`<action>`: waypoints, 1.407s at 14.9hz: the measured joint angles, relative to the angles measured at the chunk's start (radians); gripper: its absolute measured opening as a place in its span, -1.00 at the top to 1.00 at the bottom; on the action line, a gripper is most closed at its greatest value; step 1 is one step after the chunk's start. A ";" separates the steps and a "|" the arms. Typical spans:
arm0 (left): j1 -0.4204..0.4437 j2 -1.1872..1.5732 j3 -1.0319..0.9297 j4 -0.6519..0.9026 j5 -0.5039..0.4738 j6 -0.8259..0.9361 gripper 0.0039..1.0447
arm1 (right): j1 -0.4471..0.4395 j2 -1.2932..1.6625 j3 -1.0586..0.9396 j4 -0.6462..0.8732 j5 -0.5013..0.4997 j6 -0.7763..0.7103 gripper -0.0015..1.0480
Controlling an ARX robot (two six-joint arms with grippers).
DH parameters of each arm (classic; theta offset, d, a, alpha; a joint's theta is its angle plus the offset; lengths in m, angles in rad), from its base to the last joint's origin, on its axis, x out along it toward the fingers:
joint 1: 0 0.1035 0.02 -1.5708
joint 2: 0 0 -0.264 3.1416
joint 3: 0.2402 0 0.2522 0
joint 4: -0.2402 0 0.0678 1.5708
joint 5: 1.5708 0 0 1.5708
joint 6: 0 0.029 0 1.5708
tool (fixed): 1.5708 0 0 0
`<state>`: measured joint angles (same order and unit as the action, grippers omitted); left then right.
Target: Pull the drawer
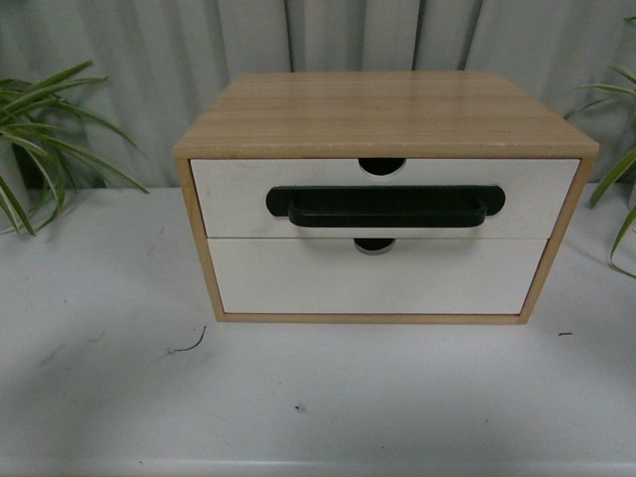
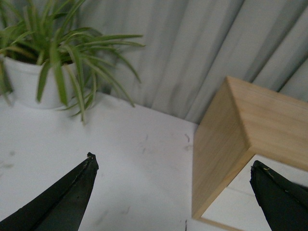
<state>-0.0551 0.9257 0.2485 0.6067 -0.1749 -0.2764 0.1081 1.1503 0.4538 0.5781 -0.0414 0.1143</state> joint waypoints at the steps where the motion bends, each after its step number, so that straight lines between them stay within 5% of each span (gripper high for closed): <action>1: -0.032 0.278 0.211 0.070 0.096 0.093 -0.88 | 0.080 0.189 0.246 -0.040 0.026 -0.067 -0.87; 2: -0.089 0.393 0.329 0.035 0.217 0.213 -0.88 | 0.132 0.233 0.348 -0.024 -0.038 -0.198 -0.87; 4: -0.176 0.465 0.507 -0.277 0.492 0.599 -0.88 | 0.113 0.296 0.431 -0.124 -0.241 -0.584 -0.87; 6: -0.217 0.550 0.693 -0.636 0.586 0.925 -0.88 | 0.053 0.341 0.502 -0.331 -0.415 -0.972 -0.87; 13: -0.268 0.656 0.839 -0.875 0.571 1.075 -0.88 | 0.020 0.372 0.571 -0.564 -0.498 -1.326 -0.87; 17: -0.307 0.780 0.975 -0.941 0.547 1.093 -0.88 | -0.006 0.435 0.589 -0.778 -0.483 -1.681 -0.87; 21: -0.355 0.815 0.980 -0.925 0.554 1.096 -0.88 | 0.004 0.471 0.566 -0.756 -0.486 -1.743 -0.87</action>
<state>-0.4103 1.7405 1.2282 -0.3183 0.3786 0.8200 0.1123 1.6211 1.0199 -0.1776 -0.5278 -1.6283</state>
